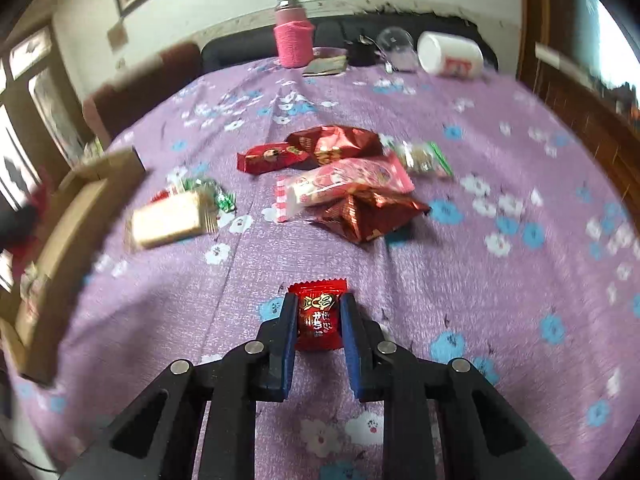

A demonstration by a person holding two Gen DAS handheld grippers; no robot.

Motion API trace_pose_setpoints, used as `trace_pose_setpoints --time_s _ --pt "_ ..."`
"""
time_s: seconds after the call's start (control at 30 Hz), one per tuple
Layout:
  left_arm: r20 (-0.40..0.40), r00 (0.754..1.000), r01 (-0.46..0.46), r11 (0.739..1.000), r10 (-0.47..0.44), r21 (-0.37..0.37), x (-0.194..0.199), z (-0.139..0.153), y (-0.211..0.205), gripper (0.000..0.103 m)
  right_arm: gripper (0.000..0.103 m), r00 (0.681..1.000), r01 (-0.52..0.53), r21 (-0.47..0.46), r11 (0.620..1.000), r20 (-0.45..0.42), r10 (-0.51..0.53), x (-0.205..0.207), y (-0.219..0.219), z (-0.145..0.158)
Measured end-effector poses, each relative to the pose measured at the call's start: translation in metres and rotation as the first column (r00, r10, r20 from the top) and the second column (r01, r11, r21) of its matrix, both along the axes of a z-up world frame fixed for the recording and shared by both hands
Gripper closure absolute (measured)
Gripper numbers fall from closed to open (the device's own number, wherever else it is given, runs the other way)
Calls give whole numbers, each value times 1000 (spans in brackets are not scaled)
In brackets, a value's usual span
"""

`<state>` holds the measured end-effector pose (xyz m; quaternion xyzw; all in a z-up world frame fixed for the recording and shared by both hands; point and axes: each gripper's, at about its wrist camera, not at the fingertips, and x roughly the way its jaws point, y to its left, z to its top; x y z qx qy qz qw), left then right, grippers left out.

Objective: Organize snacks
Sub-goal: 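Carry both candies over the box and open both grippers, then move both open grippers back from the box toward the snack pile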

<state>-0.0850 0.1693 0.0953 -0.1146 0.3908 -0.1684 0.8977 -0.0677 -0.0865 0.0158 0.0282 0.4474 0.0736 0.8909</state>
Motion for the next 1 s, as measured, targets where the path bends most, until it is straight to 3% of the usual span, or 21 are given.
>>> trace_pose_setpoints --time_s 0.17,0.27,0.4,0.57,0.77,0.87,0.93,1.0 --pt "16 992 -124 992 125 -17 -22 2 68 84 83 1000 7 54 999 26 -9 -12 3 23" --pt "8 980 -199 980 199 -6 -28 -3 102 84 82 995 -83 131 988 65 75 -19 31 52" --pt "-42 958 -283 959 283 -18 -31 -24 142 84 82 966 -257 206 944 90 243 -23 99 72" --pt "-83 950 -302 953 300 -10 -28 -41 158 84 82 919 -392 242 888 51 392 -9 189 65" --pt "-115 939 -325 946 323 -2 -19 -53 167 84 81 891 -439 203 875 -28 454 5 256 35" --pt "-119 939 -329 944 323 -32 -20 -55 171 75 80 890 -437 182 881 -55 453 8 265 22" --pt "-110 938 -335 941 329 -42 -22 -51 173 57 80 890 -435 178 883 -61 451 10 265 20" --pt "-91 941 -333 941 327 -61 -28 -45 172 56 80 896 -432 169 886 -33 443 8 260 27"
